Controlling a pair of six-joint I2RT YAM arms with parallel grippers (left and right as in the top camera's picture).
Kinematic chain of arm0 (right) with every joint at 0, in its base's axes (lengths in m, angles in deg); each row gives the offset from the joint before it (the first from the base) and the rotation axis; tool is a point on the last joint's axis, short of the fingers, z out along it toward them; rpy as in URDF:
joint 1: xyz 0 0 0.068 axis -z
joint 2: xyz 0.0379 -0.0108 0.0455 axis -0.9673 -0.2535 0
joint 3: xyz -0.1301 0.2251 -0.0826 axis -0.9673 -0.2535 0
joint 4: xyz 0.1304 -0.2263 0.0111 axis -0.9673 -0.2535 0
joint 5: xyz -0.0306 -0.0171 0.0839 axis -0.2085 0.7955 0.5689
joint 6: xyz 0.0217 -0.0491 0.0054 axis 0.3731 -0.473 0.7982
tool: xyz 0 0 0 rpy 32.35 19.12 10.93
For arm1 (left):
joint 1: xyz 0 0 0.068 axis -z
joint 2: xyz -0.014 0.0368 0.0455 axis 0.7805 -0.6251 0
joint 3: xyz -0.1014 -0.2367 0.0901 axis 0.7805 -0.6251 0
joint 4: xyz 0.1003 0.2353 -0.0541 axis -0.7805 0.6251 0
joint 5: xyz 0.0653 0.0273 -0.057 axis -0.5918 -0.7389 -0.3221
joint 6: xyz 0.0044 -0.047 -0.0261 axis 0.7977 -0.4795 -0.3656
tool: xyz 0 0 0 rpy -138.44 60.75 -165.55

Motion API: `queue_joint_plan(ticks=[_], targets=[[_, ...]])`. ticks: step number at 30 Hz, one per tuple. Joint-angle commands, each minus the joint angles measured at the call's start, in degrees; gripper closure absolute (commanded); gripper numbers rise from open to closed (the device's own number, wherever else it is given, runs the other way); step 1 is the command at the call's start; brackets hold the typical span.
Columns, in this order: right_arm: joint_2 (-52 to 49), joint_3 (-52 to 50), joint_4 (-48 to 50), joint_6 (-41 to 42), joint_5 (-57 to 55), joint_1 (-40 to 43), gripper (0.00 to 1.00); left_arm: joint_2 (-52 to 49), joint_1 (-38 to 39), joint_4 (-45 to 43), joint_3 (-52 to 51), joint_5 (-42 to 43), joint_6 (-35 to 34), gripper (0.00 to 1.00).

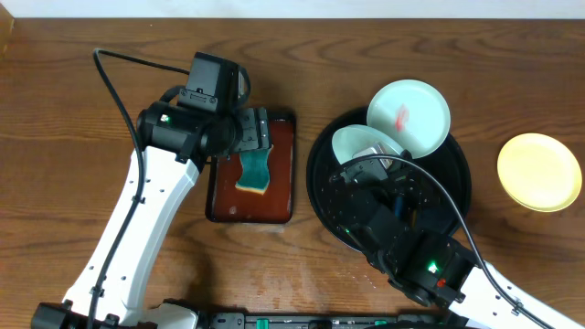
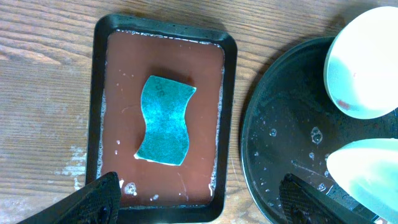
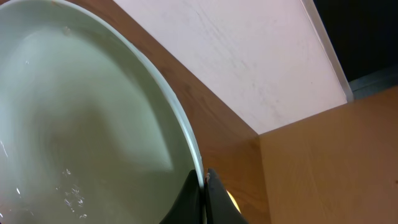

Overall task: Clean dirty plates on tray and stack at the side
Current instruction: 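Lift the pale green plate with right gripper toward the yellow plate, then set the pale green plate onto the yellow plate and release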

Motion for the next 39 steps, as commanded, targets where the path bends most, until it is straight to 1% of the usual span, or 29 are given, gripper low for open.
queue_joint_plan(ticks=[1,4,9,12,15,18,22,26,29,32,34,36,39], targets=[[0.48,0.31,0.2,0.09,-1.88,-0.55,0.99,0.17,0.02,0.13,0.42,0.52,-0.28,0.18],[0.48,0.31,0.2,1.81,-1.86,-0.35,0.99,0.17,0.02,0.13,0.42,0.52,-0.28,0.18],[0.46,0.28,-0.48,9.84,-0.94,3.45,0.99,0.17,0.02,0.13,0.42,0.52,-0.28,0.18],[0.46,0.28,-0.81,11.85,3.54,8.48,0.99,0.17,0.02,0.13,0.42,0.52,-0.28,0.18],[0.44,0.28,-1.09,13.84,12.55,16.24,0.99,0.17,0.02,0.13,0.42,0.52,-0.28,0.18],[0.2,0.28,-1.36,15.08,24.41,26.45,0.99,0.17,0.02,0.13,0.42,0.52,-0.28,0.18],[0.31,0.28,-1.2,22.1,35.63,41.42,0.99,0.17,0.02,0.13,0.42,0.52,-0.28,0.18],[-0.37,0.28,0.28,24.76,54.01,59.71,0.99,0.17,0.02,0.13,0.42,0.52,-0.28,0.18],[-2.93,0.28,2.05,29.51,64.32,74.77,0.99,0.17,0.02,0.13,0.42,0.52,-0.31,0.18],[-7.37,0.28,3.28,36.15,67.43,86.66,0.99,0.17,0.02,0.13,0.42,0.52,-0.28,0.18],[-11.06,0.28,4.33,39.63,67.38,92.61,0.99,0.17,0.02,0.13,0.42,0.52,-0.28,0.18],[-14.97,0.28,6.45,39.93,67.34,96.78,0.99,0.17,0.02,0.13,0.42,0.52,-0.28,0.18],[-20.13,0.28,9.27,39.93,65.94,100.52,0.99,0.17,0.02,0.13,0.42,0.52,-0.28,0.18]])
